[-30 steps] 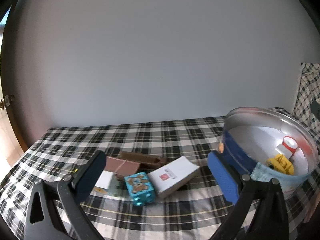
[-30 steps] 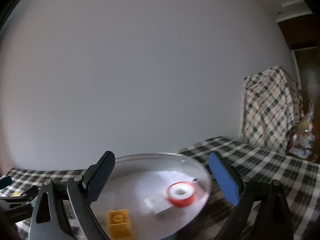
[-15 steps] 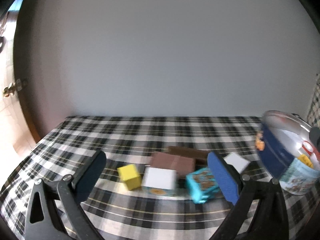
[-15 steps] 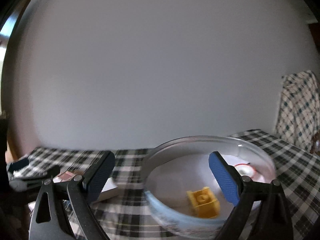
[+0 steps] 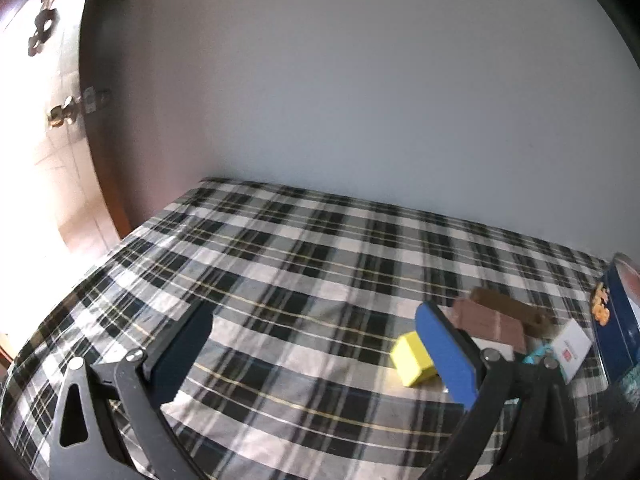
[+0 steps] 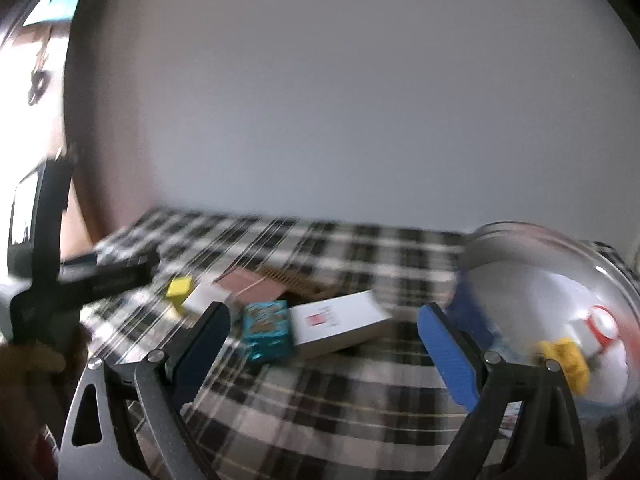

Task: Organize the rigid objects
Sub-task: 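Move both open tools back over the remaining objects on the table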

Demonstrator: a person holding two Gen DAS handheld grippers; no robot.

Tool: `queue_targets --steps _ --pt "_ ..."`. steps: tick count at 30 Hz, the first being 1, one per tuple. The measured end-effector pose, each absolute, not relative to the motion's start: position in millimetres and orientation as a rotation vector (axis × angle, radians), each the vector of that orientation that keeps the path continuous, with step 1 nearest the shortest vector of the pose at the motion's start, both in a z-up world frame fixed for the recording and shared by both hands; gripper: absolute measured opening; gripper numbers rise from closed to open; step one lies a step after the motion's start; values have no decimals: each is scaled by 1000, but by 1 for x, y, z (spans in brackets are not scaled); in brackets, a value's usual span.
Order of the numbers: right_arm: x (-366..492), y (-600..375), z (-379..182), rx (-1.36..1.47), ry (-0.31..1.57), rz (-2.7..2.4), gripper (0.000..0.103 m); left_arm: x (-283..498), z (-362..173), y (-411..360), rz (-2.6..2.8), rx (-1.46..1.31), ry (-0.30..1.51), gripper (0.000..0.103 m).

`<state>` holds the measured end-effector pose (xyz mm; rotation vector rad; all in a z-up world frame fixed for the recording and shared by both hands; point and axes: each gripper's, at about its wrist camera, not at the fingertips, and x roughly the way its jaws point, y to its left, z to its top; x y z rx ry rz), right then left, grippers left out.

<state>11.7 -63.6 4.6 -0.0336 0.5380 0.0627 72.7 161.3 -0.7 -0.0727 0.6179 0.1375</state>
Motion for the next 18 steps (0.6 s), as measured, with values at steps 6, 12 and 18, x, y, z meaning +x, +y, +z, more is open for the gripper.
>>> queue_targets --steps 6,12,18 --pt "46 -35 -14 -99 683 121 76 78 0 179 166 -111 633 103" --pt "74 -24 -31 -126 785 143 65 78 4 182 172 -114 632 103" --pt "79 -6 -34 -207 801 154 64 78 4 178 158 -84 642 103"
